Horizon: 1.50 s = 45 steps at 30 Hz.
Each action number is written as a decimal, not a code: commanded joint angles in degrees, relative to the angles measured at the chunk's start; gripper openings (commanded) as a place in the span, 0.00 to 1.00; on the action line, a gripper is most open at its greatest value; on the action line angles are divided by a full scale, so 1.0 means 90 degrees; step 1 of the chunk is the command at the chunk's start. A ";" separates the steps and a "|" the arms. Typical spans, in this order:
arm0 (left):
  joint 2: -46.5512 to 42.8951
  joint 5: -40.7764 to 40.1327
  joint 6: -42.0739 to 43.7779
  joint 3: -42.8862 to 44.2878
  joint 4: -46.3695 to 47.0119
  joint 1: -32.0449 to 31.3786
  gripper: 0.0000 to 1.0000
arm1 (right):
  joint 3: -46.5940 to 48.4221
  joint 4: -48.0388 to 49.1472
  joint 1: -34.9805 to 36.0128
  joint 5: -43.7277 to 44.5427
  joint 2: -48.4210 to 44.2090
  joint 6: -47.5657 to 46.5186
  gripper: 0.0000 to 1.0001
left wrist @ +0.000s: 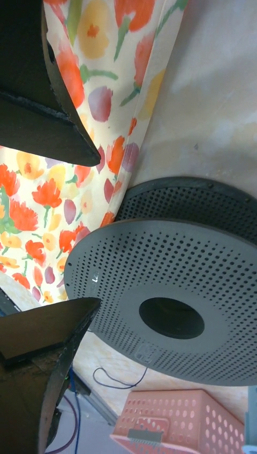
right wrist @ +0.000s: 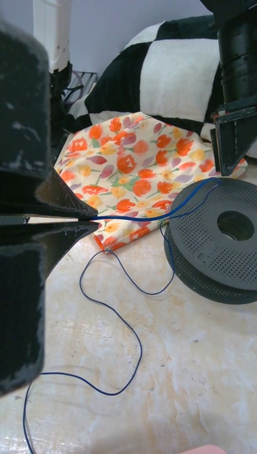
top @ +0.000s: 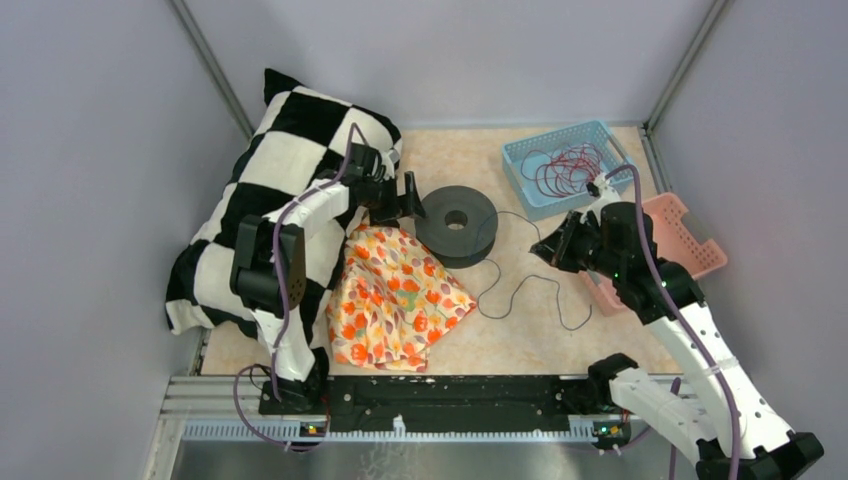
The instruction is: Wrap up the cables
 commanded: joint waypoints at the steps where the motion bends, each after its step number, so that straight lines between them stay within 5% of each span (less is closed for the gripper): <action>1: 0.0008 0.0672 -0.0234 -0.0194 0.0572 -0.0006 0.98 | 0.0046 0.0244 0.0030 -0.0059 -0.0035 -0.0154 0.00; 7: -0.0026 0.1416 -0.0648 -0.0581 0.1249 -0.0183 0.96 | -0.0043 0.0297 0.0024 -0.0085 -0.0010 -0.0164 0.00; 14: -0.0113 0.0994 -0.0380 -0.0256 0.0898 -0.0843 0.95 | -0.0058 0.0370 0.0029 -0.0122 0.0015 -0.0127 0.00; 24: -0.0377 0.1866 -0.0498 -0.0288 0.1363 -0.0861 0.95 | -0.0094 0.0362 0.0024 -0.0098 -0.0089 -0.0082 0.00; 45: -0.0814 0.1048 -0.0002 -0.0336 0.0570 -0.0400 0.98 | -0.0177 0.0479 0.0029 -0.0169 -0.0184 -0.0111 0.00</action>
